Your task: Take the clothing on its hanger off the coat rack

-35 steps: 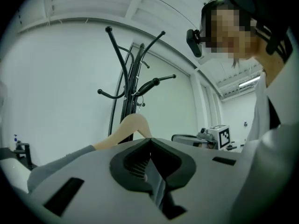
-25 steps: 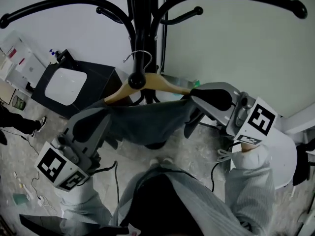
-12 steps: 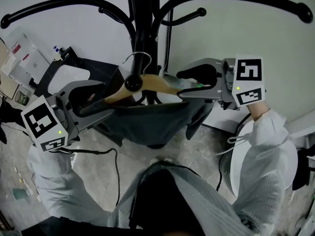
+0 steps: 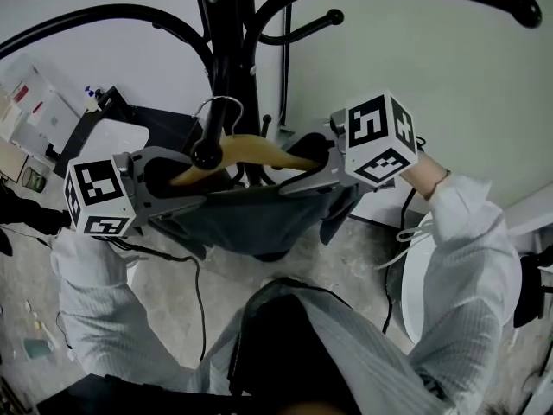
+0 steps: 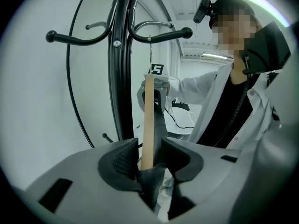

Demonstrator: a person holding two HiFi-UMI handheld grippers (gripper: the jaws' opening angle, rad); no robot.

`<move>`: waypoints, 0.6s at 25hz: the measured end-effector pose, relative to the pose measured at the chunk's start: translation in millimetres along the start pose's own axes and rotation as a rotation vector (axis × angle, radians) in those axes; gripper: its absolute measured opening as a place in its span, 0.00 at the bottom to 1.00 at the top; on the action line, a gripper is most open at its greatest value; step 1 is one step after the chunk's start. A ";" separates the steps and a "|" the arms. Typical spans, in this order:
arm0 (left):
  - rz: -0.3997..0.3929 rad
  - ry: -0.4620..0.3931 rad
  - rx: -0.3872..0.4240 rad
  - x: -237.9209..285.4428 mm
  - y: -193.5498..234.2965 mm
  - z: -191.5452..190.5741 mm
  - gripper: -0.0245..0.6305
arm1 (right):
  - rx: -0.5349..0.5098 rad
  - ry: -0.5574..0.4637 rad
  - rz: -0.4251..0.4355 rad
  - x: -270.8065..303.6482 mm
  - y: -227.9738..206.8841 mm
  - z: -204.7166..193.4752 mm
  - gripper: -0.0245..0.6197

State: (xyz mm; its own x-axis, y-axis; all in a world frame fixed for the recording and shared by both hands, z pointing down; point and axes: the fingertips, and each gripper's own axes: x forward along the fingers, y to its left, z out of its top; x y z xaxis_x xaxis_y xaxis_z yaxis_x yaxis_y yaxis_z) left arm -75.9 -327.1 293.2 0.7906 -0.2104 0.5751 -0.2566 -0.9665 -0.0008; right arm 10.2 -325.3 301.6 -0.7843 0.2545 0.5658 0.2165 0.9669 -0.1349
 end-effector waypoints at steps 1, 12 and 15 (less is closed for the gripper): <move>-0.006 -0.009 -0.002 -0.2 -2.2 1.1 0.23 | -0.022 0.006 -0.008 0.3 1.6 -0.5 0.23; 0.061 0.049 0.044 7.2 -13.6 0.6 0.11 | -0.070 0.041 -0.092 -6.9 7.6 -0.2 0.05; 0.061 0.046 0.064 0.1 -27.7 23.3 0.11 | -0.094 0.044 -0.116 -24.4 23.6 11.3 0.05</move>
State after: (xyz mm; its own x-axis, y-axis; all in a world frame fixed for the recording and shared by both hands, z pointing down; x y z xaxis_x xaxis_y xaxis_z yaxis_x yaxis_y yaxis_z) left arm -55.7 -303.8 274.3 0.7476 -0.2633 0.6097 -0.2662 -0.9599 -0.0881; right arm 27.9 -308.6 275.4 -0.7812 0.1383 0.6088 0.1812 0.9834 0.0091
